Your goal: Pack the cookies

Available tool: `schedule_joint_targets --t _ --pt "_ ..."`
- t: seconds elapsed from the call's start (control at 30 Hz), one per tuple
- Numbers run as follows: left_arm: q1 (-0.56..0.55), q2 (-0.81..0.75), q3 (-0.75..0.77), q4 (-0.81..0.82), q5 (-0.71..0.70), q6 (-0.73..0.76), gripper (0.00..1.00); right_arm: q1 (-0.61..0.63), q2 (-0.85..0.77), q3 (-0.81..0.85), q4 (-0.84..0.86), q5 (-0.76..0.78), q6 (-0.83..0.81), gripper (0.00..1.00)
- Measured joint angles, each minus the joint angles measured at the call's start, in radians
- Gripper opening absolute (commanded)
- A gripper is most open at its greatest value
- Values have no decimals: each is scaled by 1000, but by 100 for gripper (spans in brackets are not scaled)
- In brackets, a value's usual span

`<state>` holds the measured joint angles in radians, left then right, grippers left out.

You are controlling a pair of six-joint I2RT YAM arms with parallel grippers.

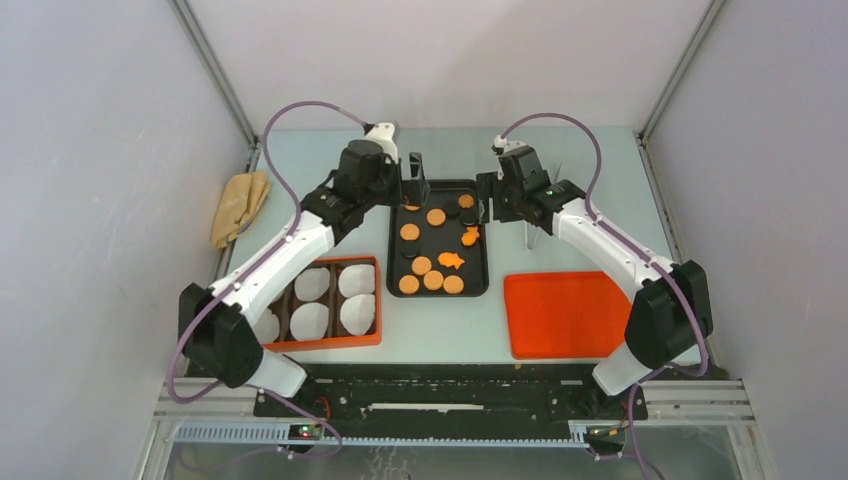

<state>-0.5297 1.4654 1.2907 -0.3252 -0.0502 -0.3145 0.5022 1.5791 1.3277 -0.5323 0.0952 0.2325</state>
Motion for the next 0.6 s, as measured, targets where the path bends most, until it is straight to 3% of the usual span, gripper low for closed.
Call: schedule_joint_targets --t 0.33,0.53,0.6 --pt "1 -112 17 95 -71 -12 100 10 -8 37 -53 35 2 81" --pt "1 -137 -127 81 -94 -61 67 113 -16 -32 -77 62 29 39" --pt "1 -138 -167 70 -96 -79 51 164 -16 -69 -78 49 51 28"
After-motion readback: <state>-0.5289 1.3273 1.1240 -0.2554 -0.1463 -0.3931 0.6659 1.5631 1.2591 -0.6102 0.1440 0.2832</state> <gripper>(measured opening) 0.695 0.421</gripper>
